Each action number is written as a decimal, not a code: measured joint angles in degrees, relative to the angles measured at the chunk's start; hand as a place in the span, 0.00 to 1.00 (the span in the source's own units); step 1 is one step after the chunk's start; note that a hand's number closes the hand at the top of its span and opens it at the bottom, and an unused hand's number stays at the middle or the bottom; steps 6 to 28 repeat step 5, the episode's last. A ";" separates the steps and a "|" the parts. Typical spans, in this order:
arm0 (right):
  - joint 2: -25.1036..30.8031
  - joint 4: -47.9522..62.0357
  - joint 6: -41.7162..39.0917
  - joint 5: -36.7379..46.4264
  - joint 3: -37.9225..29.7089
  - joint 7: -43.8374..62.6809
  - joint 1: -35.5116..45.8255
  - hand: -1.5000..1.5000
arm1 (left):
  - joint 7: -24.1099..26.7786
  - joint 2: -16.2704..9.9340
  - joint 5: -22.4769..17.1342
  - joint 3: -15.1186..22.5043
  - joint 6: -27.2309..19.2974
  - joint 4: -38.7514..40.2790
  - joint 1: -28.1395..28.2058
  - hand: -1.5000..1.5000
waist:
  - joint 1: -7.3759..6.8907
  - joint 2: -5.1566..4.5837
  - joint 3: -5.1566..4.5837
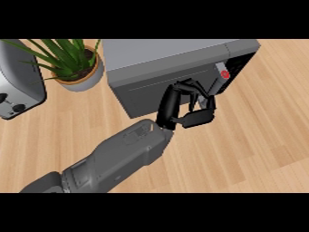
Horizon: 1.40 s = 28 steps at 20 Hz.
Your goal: Pick up the milk, place it into the microwave and close the microwave
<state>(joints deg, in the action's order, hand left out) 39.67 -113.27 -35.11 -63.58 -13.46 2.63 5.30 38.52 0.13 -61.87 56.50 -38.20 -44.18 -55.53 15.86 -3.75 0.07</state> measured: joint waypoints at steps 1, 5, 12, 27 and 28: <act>0.11 -0.05 0.00 -0.27 -0.34 0.01 -0.31 0.00 | 0.09 0.10 -0.37 -0.01 0.18 -0.05 0.12 0.00 | -0.26 0.11 -0.01; 0.65 -0.88 0.33 -0.96 -1.08 0.44 -1.34 0.00 | -0.16 -0.01 -1.82 0.62 1.72 -0.05 -0.12 0.00 | -0.86 0.20 -0.12; 0.65 -0.88 0.33 -0.96 -1.08 0.44 -1.34 0.00 | -0.16 -0.01 -1.82 0.62 1.72 -0.05 -0.12 0.00 | -0.86 0.20 -0.12; 0.65 -0.88 0.33 -0.96 -1.08 0.44 -1.34 0.00 | -0.16 -0.01 -1.82 0.62 1.72 -0.05 -0.12 0.00 | -0.86 0.20 -0.12; 0.65 -0.88 0.33 -0.96 -1.08 0.44 -1.34 0.00 | -0.16 -0.01 -1.82 0.62 1.72 -0.05 -0.12 0.00 | -0.86 0.20 -0.12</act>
